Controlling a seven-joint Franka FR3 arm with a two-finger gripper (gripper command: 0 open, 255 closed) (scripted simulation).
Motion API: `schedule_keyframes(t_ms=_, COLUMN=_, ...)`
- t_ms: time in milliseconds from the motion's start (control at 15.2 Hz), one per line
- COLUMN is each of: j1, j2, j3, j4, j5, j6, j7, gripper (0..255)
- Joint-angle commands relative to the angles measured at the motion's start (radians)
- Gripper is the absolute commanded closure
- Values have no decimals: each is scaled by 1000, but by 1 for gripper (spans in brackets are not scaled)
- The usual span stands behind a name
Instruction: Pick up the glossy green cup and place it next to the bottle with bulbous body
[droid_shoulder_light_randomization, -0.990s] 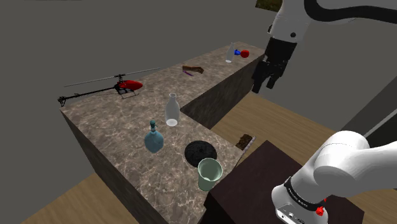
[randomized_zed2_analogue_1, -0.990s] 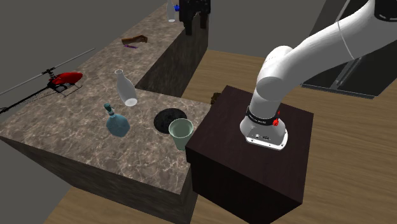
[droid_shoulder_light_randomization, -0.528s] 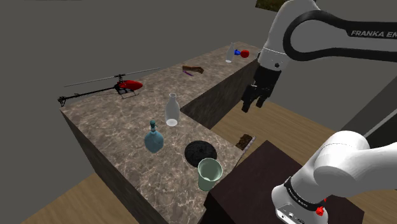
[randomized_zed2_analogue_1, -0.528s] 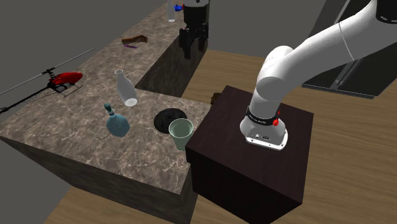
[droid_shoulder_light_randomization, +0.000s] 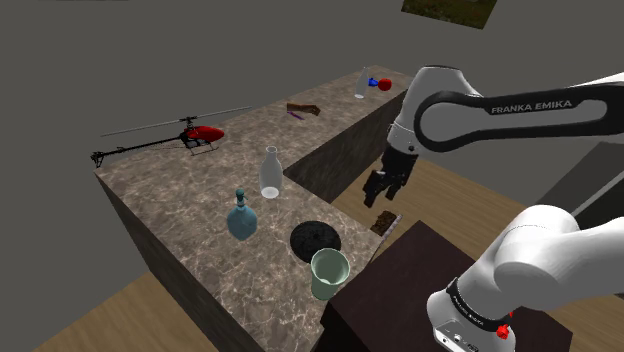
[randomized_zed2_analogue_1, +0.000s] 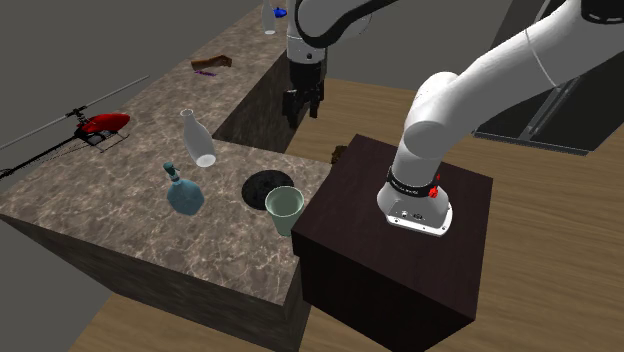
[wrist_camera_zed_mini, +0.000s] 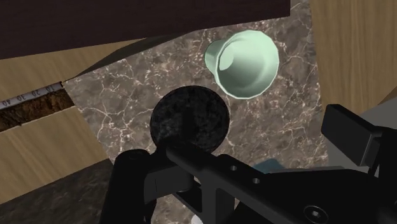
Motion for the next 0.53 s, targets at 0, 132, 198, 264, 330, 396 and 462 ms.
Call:
schedule_keyframes(t_ms=0, j1=13, j2=39, j3=3, j4=-48, j5=29, j6=93, j7=-11, gripper=0)
schedule_keyframes(t_ms=132, j1=30, j2=96, j3=1, j4=-85, j5=63, j6=188, j7=-31, gripper=0)
schedule_keyframes(t_ms=198, j1=40, j2=130, j3=0, j4=-100, j5=82, j6=238, j7=-43, gripper=0)
schedule_keyframes(t_ms=264, j1=52, j2=167, j3=-4, j4=-114, j5=104, j6=289, j7=-57, gripper=0)
schedule_keyframes(t_ms=330, j1=67, j2=207, j3=-8, j4=-125, j5=129, j6=341, j7=-74, gripper=0)
schedule_keyframes(t_ms=396, j1=83, j2=251, j3=-13, j4=-134, j5=157, j6=393, j7=-94, gripper=0)
schedule_keyframes(t_ms=462, j1=103, j2=297, j3=-20, j4=-139, j5=191, j6=446, j7=-117, gripper=0)
